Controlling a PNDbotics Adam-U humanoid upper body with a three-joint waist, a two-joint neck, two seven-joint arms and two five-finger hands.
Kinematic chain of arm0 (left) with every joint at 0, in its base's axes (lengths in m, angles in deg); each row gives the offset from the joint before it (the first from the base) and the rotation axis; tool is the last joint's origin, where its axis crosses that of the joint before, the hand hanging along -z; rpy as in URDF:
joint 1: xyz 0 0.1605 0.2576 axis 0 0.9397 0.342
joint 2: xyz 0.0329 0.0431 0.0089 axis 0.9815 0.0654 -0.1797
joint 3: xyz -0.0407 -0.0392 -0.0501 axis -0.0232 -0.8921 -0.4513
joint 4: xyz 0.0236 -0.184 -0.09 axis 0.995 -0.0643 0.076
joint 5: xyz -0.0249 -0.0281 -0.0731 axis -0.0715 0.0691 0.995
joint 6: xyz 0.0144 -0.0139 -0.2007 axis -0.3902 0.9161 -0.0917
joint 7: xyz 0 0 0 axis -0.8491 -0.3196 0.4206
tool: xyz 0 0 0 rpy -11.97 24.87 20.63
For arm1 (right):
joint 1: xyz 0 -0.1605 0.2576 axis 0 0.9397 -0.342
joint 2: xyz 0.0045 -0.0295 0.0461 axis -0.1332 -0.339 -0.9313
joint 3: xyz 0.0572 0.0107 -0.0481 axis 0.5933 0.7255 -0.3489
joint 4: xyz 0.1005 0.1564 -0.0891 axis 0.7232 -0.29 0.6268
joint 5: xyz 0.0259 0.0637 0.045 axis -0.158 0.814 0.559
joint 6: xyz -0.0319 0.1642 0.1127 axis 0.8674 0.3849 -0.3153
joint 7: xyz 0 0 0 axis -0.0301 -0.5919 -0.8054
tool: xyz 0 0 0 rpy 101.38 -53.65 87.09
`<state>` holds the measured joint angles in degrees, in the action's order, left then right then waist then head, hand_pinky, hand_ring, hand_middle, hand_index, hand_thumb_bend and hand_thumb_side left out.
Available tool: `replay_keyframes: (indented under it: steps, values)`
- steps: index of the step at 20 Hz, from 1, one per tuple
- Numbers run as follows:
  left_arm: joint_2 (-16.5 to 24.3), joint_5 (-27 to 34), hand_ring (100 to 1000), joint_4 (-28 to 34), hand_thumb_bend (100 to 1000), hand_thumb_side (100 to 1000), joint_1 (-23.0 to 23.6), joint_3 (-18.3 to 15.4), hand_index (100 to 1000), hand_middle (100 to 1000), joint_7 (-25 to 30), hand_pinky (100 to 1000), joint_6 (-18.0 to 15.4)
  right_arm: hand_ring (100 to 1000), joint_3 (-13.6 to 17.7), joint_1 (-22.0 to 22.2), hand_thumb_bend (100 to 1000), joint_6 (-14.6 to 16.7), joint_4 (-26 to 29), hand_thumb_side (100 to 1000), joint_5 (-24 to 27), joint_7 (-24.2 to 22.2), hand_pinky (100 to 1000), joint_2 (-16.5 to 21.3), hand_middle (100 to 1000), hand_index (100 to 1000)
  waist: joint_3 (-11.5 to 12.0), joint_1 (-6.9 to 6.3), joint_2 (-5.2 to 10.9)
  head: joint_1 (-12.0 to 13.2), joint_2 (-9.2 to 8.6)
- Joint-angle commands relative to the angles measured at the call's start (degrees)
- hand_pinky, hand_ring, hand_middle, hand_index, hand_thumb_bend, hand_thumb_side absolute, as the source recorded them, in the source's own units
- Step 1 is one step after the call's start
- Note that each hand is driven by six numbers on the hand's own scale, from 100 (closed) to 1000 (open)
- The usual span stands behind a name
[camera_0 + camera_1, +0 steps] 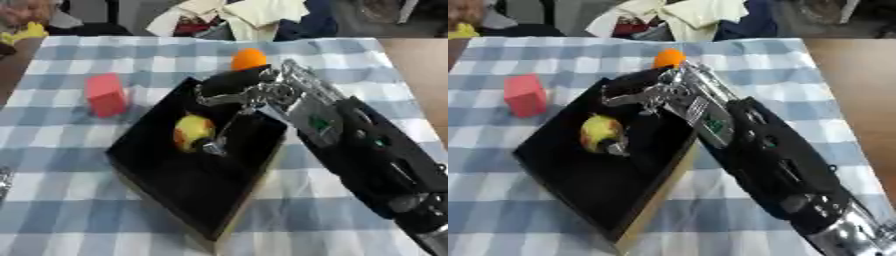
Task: Pick up objects on the table and place them in the box.
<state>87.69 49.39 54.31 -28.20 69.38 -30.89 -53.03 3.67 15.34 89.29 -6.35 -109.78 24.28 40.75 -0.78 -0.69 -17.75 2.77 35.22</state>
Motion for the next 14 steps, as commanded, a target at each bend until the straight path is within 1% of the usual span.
replay_keyframes:
  steps: [1, 4, 7, 8, 9, 10, 11, 14]
  values:
    - [0.6, 0.4, 726, 0.9, 175, 897, -0.6, -0.2, 804, 666, 0.4, 517, -0.1, 787, -0.2, -0.8, 100, 9.5, -0.6, 472, -2.4, -6.8, 753, -1.0, 673, 768, 0.1, -0.27, 1.07, -0.3, -0.5]
    - [0.5, 0.5, 726, 0.9, 175, 897, -0.6, -0.2, 803, 666, 0.4, 516, -0.1, 795, -0.5, -0.4, 100, 11.7, -1.4, 501, -4.3, -6.7, 756, -1.6, 690, 773, 0.2, -0.28, 1.05, -0.3, -0.49]
    - [0.5, 0.5, 726, 0.9, 174, 896, -0.5, -0.2, 802, 666, 0.5, 516, -0.1, 807, -0.7, -0.2, 100, 14.0, -1.8, 574, -6.2, -6.6, 762, -2.0, 719, 797, 0.2, -0.3, 1.06, -0.3, -0.56]
    - [0.5, 0.6, 726, 0.9, 174, 896, -0.5, -0.2, 802, 666, 0.5, 516, -0.1, 813, -0.7, -0.2, 132, 14.7, -1.8, 592, -6.8, -6.5, 764, -1.9, 732, 807, 0.2, -0.3, 1.08, -0.2, -0.56]
    - [0.5, 0.6, 726, 0.9, 174, 896, -0.5, -0.2, 802, 666, 0.5, 516, -0.1, 820, -0.6, -0.1, 195, 15.4, -1.8, 610, -7.4, -6.4, 770, -1.9, 744, 820, 0.1, -0.29, 1.09, -0.2, -0.57]
    - [0.5, 0.6, 726, 0.9, 174, 896, -0.4, -0.2, 801, 666, 0.5, 516, -0.1, 822, -0.4, -0.2, 222, 16.0, -1.7, 617, -7.9, -6.2, 772, -1.8, 750, 827, 0.1, -0.28, 1.1, -0.2, -0.6]
    - [0.5, 0.6, 726, 0.9, 174, 896, -0.4, -0.2, 801, 666, 0.6, 516, -0.1, 832, -0.2, -0.2, 280, 16.6, -1.6, 634, -8.4, -6.0, 781, -1.6, 769, 844, 0.1, -0.27, 1.11, -0.2, -0.61]
    - [0.5, 0.6, 726, 0.9, 174, 896, -0.4, -0.2, 801, 666, 0.6, 516, -0.1, 851, 0.4, -0.5, 374, 17.9, -1.0, 659, -9.4, -5.6, 797, -1.1, 802, 864, 0.0, -0.26, 1.13, -0.2, -0.63]
